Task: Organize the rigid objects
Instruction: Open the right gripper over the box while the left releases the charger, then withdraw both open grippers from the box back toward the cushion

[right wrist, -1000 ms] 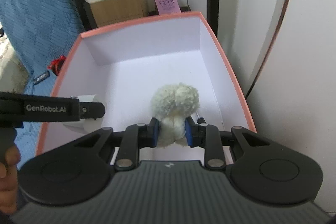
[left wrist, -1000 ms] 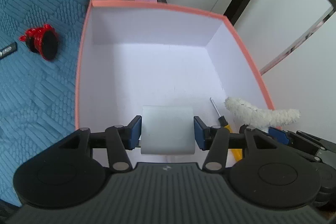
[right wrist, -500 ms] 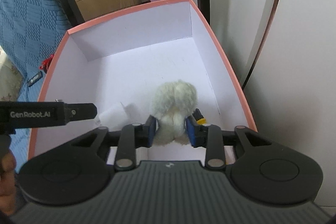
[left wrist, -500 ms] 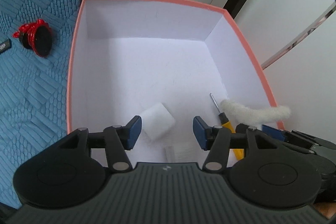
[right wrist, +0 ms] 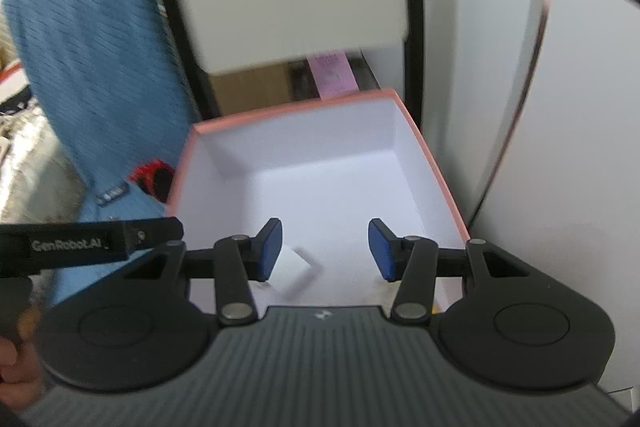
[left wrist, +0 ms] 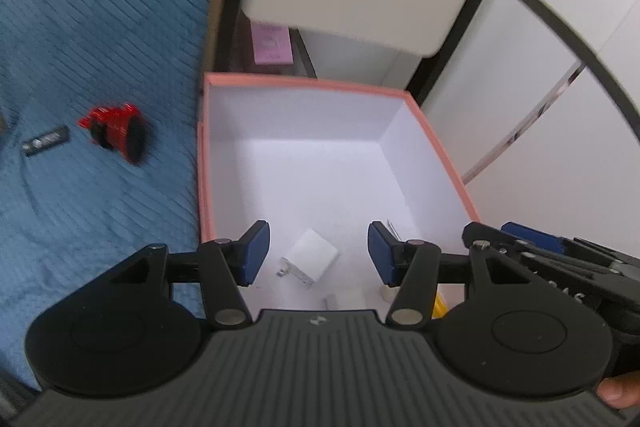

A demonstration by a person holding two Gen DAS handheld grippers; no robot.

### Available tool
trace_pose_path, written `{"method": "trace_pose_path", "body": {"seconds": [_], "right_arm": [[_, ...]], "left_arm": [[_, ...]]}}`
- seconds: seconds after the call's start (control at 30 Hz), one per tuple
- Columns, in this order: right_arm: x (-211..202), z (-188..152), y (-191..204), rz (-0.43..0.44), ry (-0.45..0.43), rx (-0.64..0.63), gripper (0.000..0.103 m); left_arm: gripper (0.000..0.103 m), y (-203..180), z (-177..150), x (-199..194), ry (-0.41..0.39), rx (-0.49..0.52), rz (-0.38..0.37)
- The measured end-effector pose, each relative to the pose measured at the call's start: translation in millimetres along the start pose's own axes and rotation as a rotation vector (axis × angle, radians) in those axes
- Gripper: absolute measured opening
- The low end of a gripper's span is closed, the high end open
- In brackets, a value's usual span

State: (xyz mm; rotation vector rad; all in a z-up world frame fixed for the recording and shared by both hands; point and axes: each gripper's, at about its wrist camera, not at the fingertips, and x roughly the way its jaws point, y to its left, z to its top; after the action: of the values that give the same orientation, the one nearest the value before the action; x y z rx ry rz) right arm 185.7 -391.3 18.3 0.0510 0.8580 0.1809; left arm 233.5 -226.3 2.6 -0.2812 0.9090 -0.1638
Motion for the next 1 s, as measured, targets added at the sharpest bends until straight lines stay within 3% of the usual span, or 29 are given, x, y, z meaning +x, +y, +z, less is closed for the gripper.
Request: {"method": "trace_pose_path", "body": {"seconds": [0.33, 0.57, 1.0], "right_arm": [[-55, 3, 53, 0.085, -0.096, -0.016, 0.050], [-86, -9, 90, 0.112, -0.140, -0.082, 0.050], [-111, -47, 143, 0.142, -0.157, -0.169, 0.050]], "left_arm": [[0.061, 30, -2, -89, -0.125, -0.003, 0.005], [0.065, 55, -24, -139, -0.193, -0.005, 0.023], [0.068, 101, -72, -187, -0.244, -0.018, 0.066]]}}
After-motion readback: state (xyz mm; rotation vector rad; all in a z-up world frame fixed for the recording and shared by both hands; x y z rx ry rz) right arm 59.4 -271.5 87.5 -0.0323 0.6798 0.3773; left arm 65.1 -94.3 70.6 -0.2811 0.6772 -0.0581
